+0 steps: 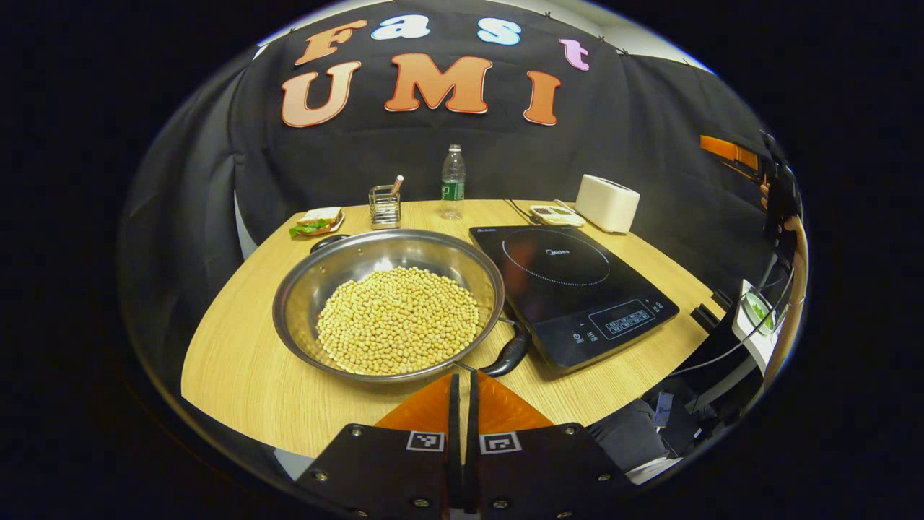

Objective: First push the handle of the pot to place it horizontally, then grasp the pot with both hands and set it on the induction cooktop.

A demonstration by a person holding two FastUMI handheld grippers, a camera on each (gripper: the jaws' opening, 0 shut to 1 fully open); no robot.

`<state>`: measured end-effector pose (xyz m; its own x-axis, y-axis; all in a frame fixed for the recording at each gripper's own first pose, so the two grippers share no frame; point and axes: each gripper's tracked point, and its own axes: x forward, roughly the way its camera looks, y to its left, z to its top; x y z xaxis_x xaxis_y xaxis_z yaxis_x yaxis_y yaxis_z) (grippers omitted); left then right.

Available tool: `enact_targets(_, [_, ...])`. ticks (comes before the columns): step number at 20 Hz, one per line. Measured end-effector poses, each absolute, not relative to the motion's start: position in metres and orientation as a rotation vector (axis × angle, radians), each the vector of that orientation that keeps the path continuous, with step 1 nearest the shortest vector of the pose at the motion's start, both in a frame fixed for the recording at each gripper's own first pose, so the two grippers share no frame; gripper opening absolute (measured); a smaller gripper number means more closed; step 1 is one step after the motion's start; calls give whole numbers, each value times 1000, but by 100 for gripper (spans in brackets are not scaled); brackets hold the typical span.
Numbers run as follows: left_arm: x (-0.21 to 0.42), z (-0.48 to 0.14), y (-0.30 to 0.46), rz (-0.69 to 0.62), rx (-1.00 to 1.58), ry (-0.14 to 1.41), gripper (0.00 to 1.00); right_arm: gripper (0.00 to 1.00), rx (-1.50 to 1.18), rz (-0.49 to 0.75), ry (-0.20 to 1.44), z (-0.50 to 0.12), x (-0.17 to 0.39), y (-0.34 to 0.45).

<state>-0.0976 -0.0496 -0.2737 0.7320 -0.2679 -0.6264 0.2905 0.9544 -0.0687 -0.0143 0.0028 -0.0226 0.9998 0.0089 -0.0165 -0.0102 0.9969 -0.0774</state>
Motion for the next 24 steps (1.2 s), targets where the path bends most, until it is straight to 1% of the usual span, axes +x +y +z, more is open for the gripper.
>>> enact_targets(6, [-95,-294,-55,-304,35,735,3,95,-74,6,20,-25,-15,-4])
enact_targets(12, [-85,-296,-52,-278,76,729,2,95,-59,-2,23,-26,-15,-13])
enact_targets(24, [-67,-307,-67,-287,77,740,2,95,-44,-31,26,-28,-17,-31])
